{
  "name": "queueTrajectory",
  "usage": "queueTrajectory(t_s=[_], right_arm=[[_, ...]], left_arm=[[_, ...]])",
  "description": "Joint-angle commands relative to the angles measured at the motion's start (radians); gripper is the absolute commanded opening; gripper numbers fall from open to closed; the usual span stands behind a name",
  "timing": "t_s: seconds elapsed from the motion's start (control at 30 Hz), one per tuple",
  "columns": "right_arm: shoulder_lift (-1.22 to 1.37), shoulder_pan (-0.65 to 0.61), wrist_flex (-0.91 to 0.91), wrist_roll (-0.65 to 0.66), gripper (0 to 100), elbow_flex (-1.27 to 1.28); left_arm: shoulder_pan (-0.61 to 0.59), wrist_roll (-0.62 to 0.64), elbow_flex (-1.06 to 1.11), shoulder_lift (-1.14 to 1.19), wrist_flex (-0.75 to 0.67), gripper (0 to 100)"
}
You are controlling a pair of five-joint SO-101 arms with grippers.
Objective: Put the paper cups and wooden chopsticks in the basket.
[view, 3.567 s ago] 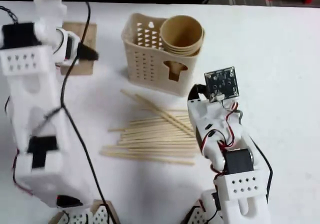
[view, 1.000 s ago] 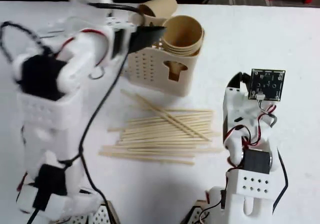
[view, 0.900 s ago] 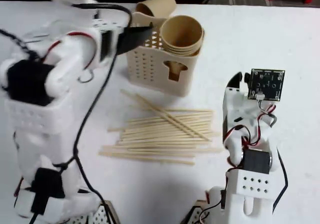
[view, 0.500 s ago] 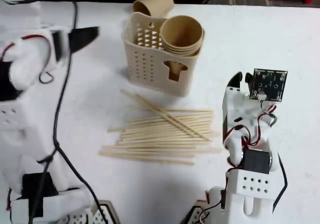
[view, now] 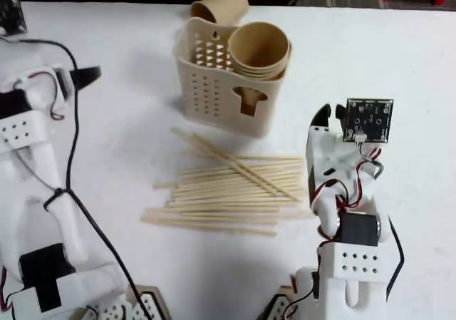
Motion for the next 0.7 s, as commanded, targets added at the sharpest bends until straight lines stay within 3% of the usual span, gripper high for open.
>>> queueTrajectory(t_s=[0.0,0.33,0.67], right_arm=[[-0.008,-0.015,-0.010,-0.005,6.7,-0.006],[0.165,-0.053,-0.024,0.049,6.7,-0.074],[0.769,-0.036,-0.025,0.049,6.3,-0.532]], left_arm=[[-0.004,-0.006,0.137,-0.028,-0.222,40],[0.102,-0.005,0.368,-0.028,-0.443,40],[0.065,-0.003,0.385,-0.038,-0.356,40]])
